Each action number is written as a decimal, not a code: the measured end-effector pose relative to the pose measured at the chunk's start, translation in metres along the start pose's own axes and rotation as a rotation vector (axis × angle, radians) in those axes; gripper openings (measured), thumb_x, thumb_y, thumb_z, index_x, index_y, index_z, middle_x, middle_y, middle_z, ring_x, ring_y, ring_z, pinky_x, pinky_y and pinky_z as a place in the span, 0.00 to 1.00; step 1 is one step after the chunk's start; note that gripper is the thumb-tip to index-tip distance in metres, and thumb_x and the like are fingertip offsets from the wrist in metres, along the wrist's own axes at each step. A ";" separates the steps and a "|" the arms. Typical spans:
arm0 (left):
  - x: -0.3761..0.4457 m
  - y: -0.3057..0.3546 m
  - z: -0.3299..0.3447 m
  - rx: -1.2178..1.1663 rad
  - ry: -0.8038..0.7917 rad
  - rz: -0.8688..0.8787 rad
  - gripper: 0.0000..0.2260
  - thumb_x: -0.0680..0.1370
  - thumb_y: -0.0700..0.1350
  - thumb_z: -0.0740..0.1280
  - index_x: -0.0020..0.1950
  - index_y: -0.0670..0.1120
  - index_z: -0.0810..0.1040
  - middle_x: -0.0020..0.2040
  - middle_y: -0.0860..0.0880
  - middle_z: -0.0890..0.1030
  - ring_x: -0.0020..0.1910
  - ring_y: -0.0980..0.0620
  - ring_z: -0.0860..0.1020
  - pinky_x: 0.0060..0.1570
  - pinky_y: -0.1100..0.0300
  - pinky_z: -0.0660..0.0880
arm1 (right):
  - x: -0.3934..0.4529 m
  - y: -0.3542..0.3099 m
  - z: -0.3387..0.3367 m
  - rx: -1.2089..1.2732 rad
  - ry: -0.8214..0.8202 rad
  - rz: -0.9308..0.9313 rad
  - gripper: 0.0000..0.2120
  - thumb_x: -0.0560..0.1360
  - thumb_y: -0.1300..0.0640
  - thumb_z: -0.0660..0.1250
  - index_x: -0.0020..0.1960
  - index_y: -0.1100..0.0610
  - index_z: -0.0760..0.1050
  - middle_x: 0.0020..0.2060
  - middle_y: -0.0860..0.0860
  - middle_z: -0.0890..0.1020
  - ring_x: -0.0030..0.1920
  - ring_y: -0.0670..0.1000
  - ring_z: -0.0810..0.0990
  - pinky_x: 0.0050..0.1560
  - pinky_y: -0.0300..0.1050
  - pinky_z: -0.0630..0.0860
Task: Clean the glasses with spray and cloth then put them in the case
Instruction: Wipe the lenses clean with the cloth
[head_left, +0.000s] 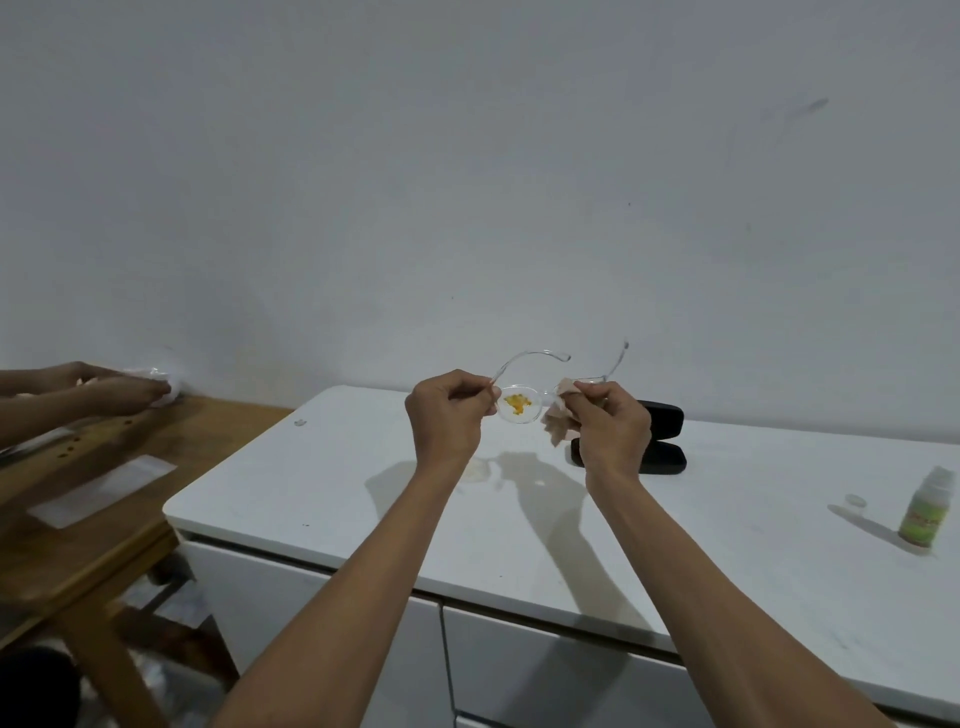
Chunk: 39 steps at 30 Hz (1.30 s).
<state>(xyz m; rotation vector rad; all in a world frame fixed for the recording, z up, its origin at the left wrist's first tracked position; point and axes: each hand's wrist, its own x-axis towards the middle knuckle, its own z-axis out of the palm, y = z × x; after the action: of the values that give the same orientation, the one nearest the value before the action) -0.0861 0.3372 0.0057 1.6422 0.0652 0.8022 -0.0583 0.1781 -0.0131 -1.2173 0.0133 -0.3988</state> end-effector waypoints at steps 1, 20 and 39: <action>0.001 -0.002 -0.002 0.002 -0.002 -0.011 0.03 0.70 0.33 0.77 0.41 0.39 0.86 0.34 0.45 0.85 0.32 0.51 0.84 0.43 0.55 0.84 | 0.003 0.000 -0.004 -0.050 -0.032 0.001 0.05 0.73 0.65 0.76 0.40 0.61 0.82 0.37 0.63 0.85 0.35 0.63 0.85 0.40 0.58 0.83; -0.017 0.016 0.015 -0.013 0.048 0.076 0.05 0.71 0.31 0.74 0.38 0.39 0.84 0.32 0.45 0.84 0.35 0.43 0.85 0.42 0.52 0.82 | 0.011 -0.016 0.025 0.319 0.209 0.053 0.10 0.72 0.73 0.71 0.40 0.60 0.76 0.33 0.55 0.83 0.34 0.55 0.81 0.39 0.49 0.83; -0.003 0.009 -0.016 0.012 0.008 0.031 0.03 0.71 0.31 0.76 0.40 0.37 0.85 0.35 0.42 0.86 0.32 0.48 0.84 0.39 0.60 0.82 | 0.011 -0.019 -0.019 0.006 -0.086 0.008 0.16 0.72 0.69 0.73 0.32 0.55 0.76 0.35 0.58 0.85 0.33 0.59 0.80 0.40 0.56 0.77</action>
<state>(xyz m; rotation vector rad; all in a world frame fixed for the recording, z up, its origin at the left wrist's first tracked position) -0.1003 0.3473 0.0125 1.6551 0.0509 0.8339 -0.0579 0.1519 0.0001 -1.2276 -0.0569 -0.3389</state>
